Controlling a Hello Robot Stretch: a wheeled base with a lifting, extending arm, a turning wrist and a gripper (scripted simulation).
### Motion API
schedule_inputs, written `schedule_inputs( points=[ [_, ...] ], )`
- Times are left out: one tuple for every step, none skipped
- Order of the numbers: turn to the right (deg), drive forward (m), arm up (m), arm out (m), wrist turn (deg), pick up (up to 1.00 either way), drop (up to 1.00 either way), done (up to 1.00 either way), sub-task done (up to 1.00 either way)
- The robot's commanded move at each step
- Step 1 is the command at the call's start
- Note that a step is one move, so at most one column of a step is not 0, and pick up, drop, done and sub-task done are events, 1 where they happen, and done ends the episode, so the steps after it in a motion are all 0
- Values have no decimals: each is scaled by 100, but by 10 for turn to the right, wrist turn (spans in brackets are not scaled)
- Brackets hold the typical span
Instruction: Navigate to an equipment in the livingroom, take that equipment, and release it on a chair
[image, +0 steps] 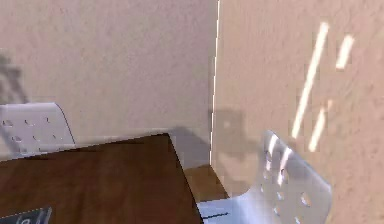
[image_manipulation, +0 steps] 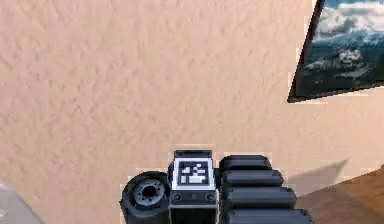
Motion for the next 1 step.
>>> schedule_inputs(
  points=[
    [-450,0,0,0,0,0,0,0,0]
  ],
)
